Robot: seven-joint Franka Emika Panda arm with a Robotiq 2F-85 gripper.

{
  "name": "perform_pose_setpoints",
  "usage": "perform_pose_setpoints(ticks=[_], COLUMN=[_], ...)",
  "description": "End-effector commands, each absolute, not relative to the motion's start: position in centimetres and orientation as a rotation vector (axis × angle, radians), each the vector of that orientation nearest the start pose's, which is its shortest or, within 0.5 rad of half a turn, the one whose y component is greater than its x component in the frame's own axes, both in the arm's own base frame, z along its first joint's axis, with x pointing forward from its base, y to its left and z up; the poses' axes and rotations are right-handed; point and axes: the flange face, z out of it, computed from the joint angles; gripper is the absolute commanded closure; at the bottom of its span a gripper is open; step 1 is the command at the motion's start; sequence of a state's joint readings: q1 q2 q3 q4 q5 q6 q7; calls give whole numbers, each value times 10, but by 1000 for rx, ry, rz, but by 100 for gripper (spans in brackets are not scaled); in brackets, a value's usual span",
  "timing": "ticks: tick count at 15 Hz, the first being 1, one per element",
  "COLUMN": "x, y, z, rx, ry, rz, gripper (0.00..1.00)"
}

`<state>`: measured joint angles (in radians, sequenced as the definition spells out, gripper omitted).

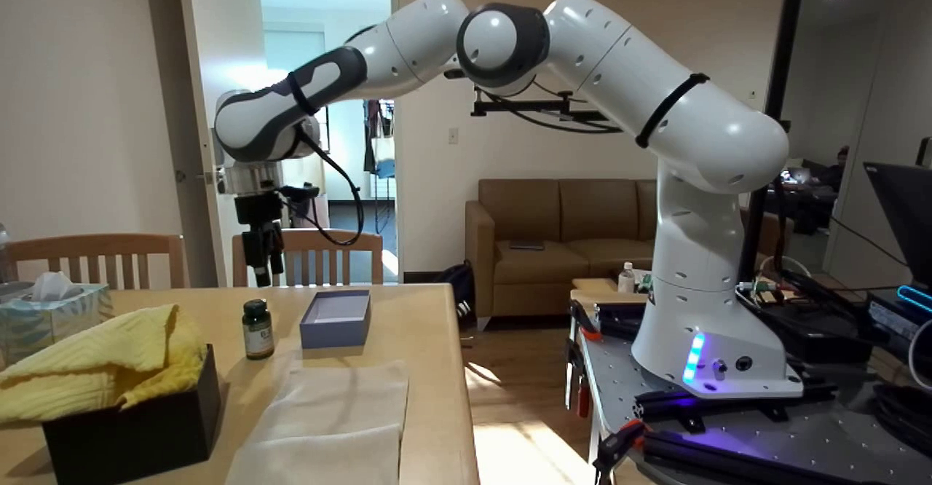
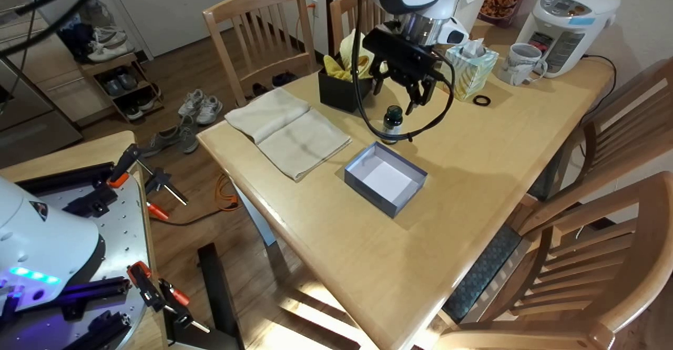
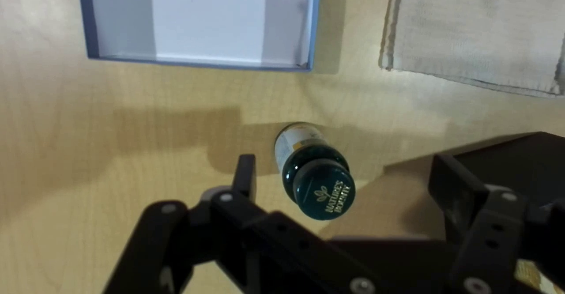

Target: Pick up the small glass bottle and put it in the grey box. Pick up the grey box and place it on top of the black box.

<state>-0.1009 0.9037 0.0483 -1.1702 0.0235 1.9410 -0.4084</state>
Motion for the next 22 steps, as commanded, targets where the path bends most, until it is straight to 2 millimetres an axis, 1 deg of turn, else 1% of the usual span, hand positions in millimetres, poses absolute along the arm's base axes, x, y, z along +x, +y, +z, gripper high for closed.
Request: perform_pose_setpoints(ticks=[1, 5, 9, 11, 14, 18, 22], x=[758, 765, 772, 775, 780, 783, 783], y=[-39, -26, -20, -22, -27, -24, -23], z=[227, 213, 202, 201, 204, 204, 199], rx=[-2986, -3014, -3074, -3131, -3202, -3160, -3126], ry=[-392, -388, -427, -447, -463, -483, -468], rz=[226, 243, 238, 226, 217, 195, 190], gripper=[0, 0, 0, 0, 0, 0, 0])
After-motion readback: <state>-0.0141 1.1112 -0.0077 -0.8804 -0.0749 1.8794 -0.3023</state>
